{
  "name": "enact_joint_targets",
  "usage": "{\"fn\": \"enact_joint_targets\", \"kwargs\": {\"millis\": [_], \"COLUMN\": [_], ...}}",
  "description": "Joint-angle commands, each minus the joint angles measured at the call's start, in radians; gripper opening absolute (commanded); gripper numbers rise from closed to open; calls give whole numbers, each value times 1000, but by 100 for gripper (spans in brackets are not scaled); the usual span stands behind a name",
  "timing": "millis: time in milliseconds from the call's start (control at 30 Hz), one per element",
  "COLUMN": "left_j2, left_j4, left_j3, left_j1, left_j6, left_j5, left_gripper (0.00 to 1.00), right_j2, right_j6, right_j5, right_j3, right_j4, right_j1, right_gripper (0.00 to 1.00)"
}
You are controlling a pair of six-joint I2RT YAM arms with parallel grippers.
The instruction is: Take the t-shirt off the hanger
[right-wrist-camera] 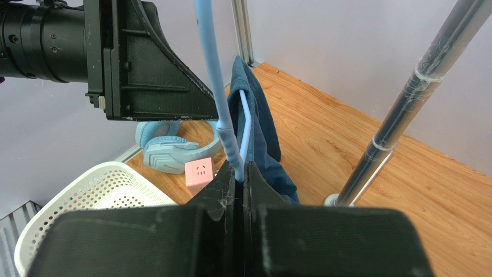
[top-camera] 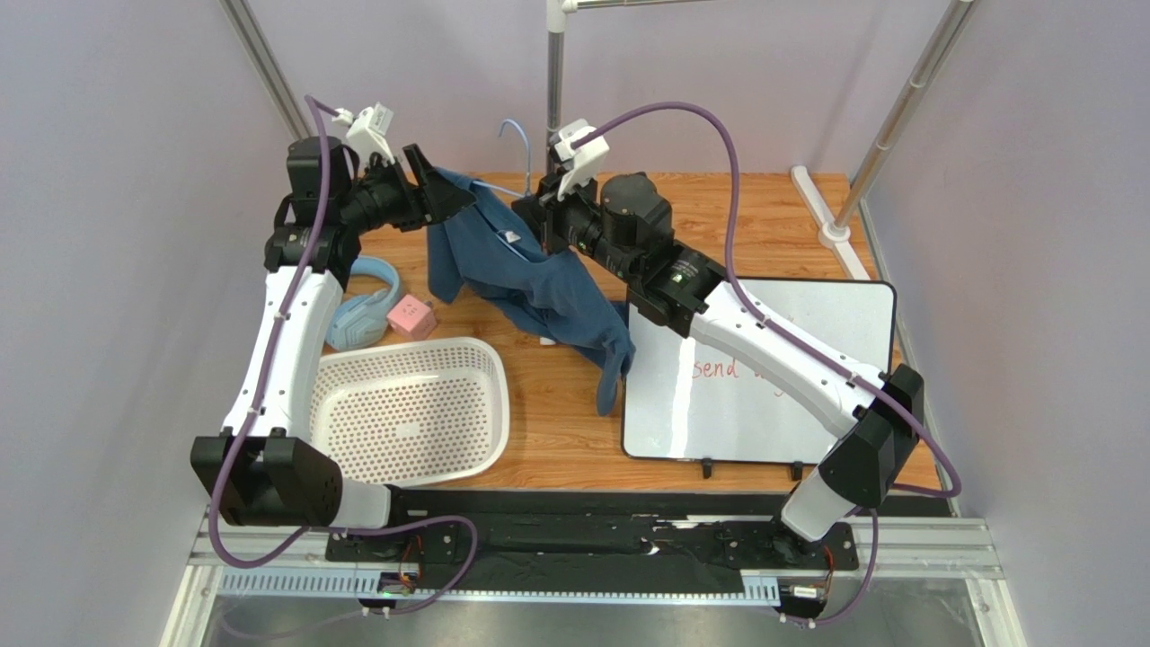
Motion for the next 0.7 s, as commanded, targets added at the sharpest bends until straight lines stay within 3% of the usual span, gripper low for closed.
{"fn": "enact_joint_targets", "kwargs": {"millis": [0, 100, 300, 467, 533, 667], "left_j2": [-2, 15, 30, 27, 21, 29], "left_j4": [86, 88, 88, 88, 88, 103], "left_j3": [-15, -13, -12, -15, -13, -9], "left_j1": [25, 28, 35, 52, 69, 133], "left_j6": [-28, -34, -31, -29, -32, -49], "left_j5": [59, 67, 62, 47, 29, 32], "left_gripper": [68, 69, 57, 23, 0, 0], "right_j2": [-42, -45, -65, -82, -94, -169], "right_j6": [-3, -8, -10, -19, -30, -60], "right_j5": [-5, 1, 13, 24, 22, -2], "right_j3": [42, 43, 26, 16, -6, -101], "right_j4": [47, 47, 47, 39, 31, 36], "right_j1": [17, 29, 42, 48, 49, 51], "right_gripper": [0, 0, 0, 0, 0, 0]}}
